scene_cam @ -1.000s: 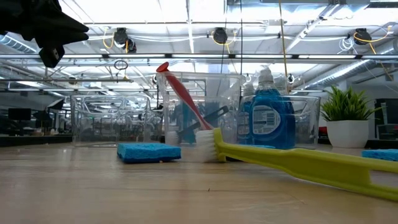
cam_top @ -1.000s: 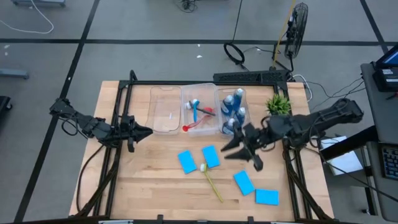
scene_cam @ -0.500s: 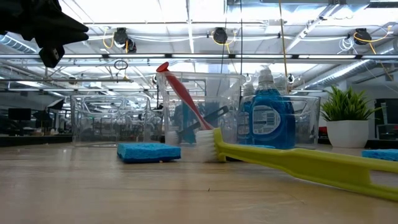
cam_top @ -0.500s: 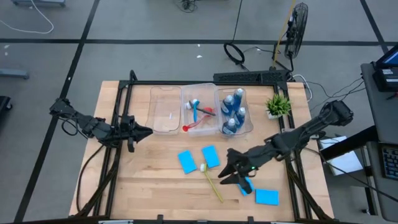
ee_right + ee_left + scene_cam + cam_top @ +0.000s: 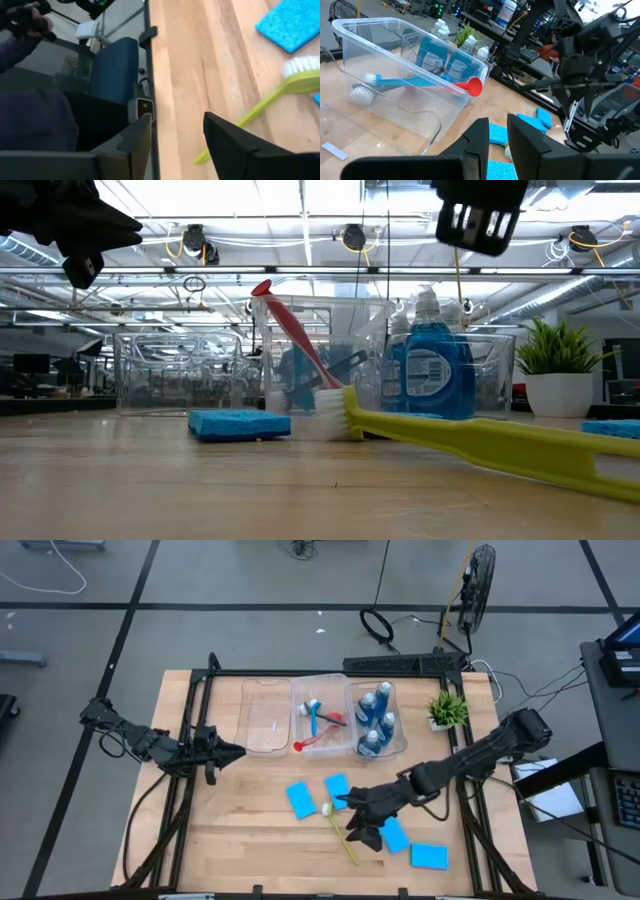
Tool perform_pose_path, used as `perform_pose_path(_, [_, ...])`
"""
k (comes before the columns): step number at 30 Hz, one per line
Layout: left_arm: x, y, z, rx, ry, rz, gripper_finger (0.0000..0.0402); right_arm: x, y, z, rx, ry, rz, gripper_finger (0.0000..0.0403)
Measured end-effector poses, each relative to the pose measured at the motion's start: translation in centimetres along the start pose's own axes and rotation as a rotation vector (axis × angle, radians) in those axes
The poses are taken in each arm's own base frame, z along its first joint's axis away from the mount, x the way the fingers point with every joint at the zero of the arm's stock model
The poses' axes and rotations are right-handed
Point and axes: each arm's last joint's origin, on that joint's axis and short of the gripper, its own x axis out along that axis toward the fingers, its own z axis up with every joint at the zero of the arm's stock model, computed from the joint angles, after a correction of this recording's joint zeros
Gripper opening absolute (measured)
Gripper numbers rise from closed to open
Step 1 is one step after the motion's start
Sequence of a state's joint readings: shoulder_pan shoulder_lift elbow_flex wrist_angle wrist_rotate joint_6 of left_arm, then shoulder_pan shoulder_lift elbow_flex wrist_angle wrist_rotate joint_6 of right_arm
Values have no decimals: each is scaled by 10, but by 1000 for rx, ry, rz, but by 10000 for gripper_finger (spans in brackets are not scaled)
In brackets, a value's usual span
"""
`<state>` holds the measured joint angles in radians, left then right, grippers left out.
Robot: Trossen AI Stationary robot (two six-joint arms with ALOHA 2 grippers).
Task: Pick & Place Kitchen Sink Supplies
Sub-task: Put the green dishwashing brush into the white bin
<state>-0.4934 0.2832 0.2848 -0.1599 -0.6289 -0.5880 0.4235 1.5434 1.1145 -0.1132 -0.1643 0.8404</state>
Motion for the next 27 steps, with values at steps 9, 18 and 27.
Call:
perform_pose_path(9, [0, 0, 0, 0, 2, -1, 72, 25, -16, -7, 46, 90, -40, 193])
perform_pose_path(18, [0, 0, 0, 1, 2, -1, 72, 44, -32, -11, 81, 124, -98, 186])
perform_pose_path(27, [0, 0, 0, -11, 2, -2, 72, 57, -46, -8, 93, 117, -121, 183])
